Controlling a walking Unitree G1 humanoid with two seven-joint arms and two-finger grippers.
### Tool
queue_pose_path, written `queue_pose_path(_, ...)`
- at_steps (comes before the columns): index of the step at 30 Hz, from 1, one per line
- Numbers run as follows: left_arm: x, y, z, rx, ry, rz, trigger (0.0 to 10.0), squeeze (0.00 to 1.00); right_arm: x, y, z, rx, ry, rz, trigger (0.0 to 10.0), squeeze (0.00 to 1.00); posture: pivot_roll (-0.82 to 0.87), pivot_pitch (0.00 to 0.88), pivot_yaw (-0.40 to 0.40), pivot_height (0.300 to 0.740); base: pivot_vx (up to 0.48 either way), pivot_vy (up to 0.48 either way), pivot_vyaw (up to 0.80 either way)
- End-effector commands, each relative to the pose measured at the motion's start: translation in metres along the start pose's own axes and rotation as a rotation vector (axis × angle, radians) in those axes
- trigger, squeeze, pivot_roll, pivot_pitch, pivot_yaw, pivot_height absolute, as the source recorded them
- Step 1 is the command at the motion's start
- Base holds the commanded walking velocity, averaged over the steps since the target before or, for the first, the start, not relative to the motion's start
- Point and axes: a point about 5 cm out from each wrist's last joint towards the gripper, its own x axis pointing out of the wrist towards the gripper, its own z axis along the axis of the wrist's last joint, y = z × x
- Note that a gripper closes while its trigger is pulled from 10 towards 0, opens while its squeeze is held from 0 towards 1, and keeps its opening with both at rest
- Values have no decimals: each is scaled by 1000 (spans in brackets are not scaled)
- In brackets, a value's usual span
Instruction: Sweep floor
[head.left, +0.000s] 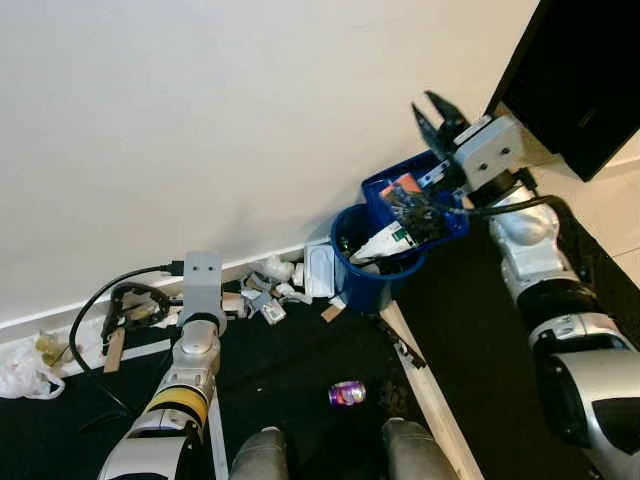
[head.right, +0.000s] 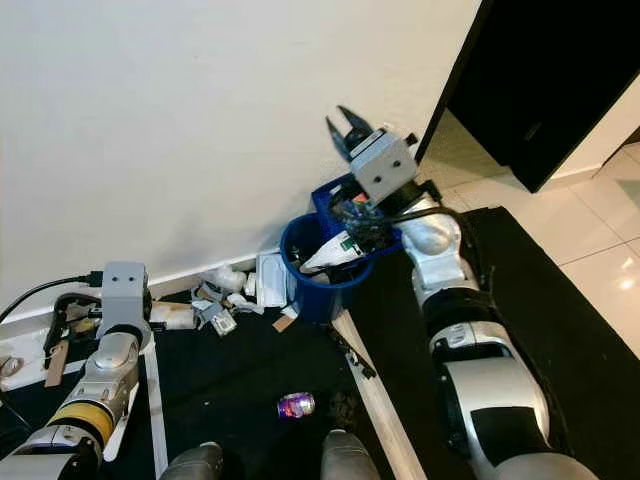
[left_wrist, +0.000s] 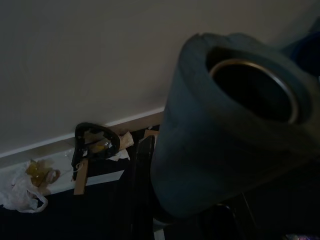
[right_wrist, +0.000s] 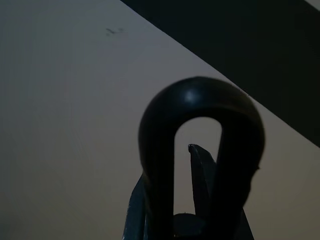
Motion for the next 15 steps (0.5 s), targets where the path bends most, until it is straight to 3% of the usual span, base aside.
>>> queue_pose_path(1,-8,-14,-21,-78,94,-38,10000,0,14,-7,32,-61,-214,-21,10000,0,51,20,-85,740,0,0,0)
queue_pose_path(15,-8,-13,-21,-77,94,-36,10000,0,22,-7,49,-199,-307,114,10000,0,51,12,-86,740,0,0,0)
